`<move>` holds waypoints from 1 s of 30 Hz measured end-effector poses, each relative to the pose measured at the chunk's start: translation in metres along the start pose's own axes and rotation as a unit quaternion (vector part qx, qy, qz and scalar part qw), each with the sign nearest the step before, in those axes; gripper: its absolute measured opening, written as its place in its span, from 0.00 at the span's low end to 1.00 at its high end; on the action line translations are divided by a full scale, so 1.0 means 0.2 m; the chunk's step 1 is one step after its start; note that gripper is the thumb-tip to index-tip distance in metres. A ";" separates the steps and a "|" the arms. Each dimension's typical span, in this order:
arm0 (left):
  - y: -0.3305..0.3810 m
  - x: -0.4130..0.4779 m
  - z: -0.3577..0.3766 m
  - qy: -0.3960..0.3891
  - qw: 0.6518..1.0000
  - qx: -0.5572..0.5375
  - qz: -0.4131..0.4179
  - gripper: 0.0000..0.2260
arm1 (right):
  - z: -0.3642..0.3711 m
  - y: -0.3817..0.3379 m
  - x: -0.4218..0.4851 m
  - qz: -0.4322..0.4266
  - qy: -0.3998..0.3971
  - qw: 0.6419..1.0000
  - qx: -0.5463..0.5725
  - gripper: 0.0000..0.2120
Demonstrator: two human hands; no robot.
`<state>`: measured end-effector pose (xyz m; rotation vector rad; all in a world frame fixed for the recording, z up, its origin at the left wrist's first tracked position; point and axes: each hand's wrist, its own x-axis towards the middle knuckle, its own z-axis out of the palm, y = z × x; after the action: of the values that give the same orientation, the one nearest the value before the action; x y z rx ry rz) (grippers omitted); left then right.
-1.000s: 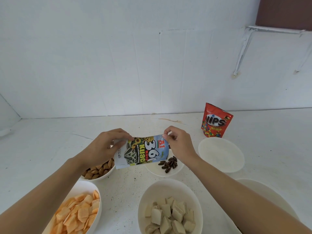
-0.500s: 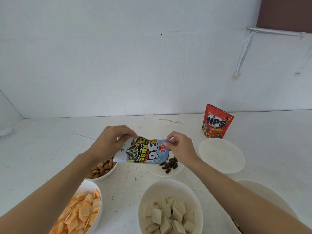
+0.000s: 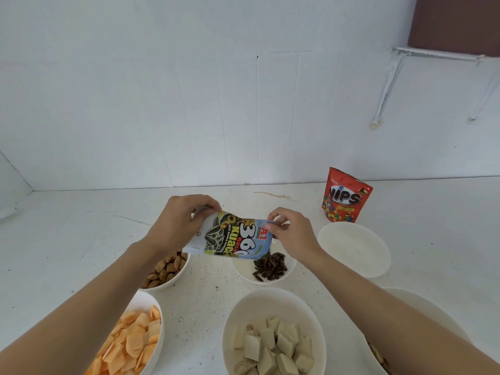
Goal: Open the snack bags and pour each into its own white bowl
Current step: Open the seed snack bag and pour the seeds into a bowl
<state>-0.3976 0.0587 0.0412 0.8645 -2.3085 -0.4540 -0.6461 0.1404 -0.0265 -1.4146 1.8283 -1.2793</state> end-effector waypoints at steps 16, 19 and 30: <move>0.05 0.05 0.03 0.022 0.999 -0.001 0.026 0.05 | 0.01 0.01 -0.02 -0.057 -0.010 0.998 -0.032 0.05; 0.04 0.04 0.03 0.014 1.000 -0.018 0.007 0.12 | 0.01 0.03 -0.02 -0.065 -0.007 0.997 -0.043 0.06; -0.03 0.01 -0.06 -0.031 0.998 -0.047 -0.015 0.09 | -0.02 0.03 0.01 -0.064 0.000 0.997 -0.035 0.07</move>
<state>-0.3879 0.0515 0.0490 0.8511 -2.3122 -0.6066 -0.6530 0.1406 -0.0302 -1.5923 1.8245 -1.2870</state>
